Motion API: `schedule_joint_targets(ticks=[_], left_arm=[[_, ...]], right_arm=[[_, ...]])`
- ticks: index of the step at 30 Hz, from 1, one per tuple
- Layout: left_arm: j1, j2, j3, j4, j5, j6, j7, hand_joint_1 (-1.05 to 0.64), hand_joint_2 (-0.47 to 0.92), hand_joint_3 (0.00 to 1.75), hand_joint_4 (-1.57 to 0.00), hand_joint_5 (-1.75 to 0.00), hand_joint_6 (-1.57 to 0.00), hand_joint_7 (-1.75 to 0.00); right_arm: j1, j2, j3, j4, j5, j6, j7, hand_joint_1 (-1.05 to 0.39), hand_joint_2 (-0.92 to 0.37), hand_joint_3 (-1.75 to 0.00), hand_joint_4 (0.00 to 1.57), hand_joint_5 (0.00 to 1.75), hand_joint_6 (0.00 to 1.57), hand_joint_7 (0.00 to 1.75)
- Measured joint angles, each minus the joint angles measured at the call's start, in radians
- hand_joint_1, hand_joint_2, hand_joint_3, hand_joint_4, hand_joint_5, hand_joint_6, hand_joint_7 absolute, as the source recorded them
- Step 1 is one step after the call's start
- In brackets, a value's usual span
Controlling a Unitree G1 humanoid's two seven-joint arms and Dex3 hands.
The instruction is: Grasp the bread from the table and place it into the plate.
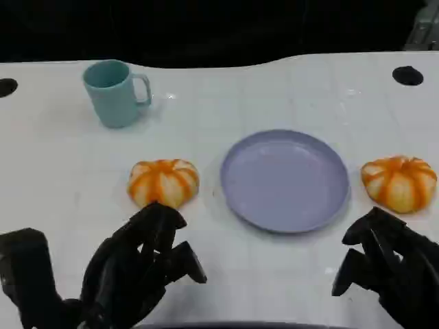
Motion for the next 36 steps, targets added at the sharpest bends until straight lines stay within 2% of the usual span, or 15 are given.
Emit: schedule_joint_targets(ticks=[24,27,32,33,34,35,36], left_arm=[[0.000,0.001,-0.001,0.000,0.000,0.000,0.000,-0.55,0.92,0.54,-0.79,-1.75,-0.51,-1.75],[0.000,0.004,-0.003,0.000,0.011,-0.005,0.000,-0.58,0.92,0.46,-0.72,-1.75,-0.48,-1.66],[-0.001,0.009,-0.004,0.000,0.019,-0.022,0.000,-0.58,0.92,0.45,-0.71,-1.75,-0.48,-1.63],[-0.001,0.009,-0.004,0.000,0.019,-0.022,0.000,-0.56,0.91,0.34,-0.50,-1.50,-0.35,-1.30],[-0.001,0.016,-0.017,0.001,0.059,-0.049,0.001,-0.56,0.92,0.22,-0.40,-1.25,-0.39,-0.86],[-0.004,0.032,-0.036,0.001,0.125,-0.098,0.001,-0.55,0.92,0.17,-0.36,-1.16,-0.41,-0.67],[-0.011,0.054,-0.055,0.002,0.201,-0.158,0.002,-0.56,0.92,0.14,-0.29,-1.08,-0.41,-0.55]], right_arm=[[-0.002,0.000,0.000,-0.003,0.001,0.003,-0.001,-0.47,-0.92,-0.35,0.64,1.75,0.49,1.60],[-0.002,0.000,0.000,-0.003,0.001,0.003,-0.002,-0.46,-0.92,-0.36,0.63,1.75,0.48,1.60],[-0.002,0.000,0.000,-0.003,0.001,0.003,-0.002,-0.46,-0.92,-0.36,0.63,1.75,0.48,1.60],[-0.002,0.000,0.000,-0.003,0.001,0.003,-0.002,-0.46,-0.92,-0.36,0.63,1.75,0.48,1.60],[-0.002,0.000,0.001,-0.003,0.000,0.003,-0.003,-0.47,-0.92,-0.36,0.63,1.75,0.49,1.60],[-0.003,0.001,0.002,-0.003,0.000,0.003,-0.004,-0.47,-0.92,-0.36,0.63,1.75,0.49,1.60],[-0.003,0.001,0.003,-0.003,0.000,0.003,-0.007,-0.47,-0.92,-0.36,0.63,1.75,0.49,1.60]])
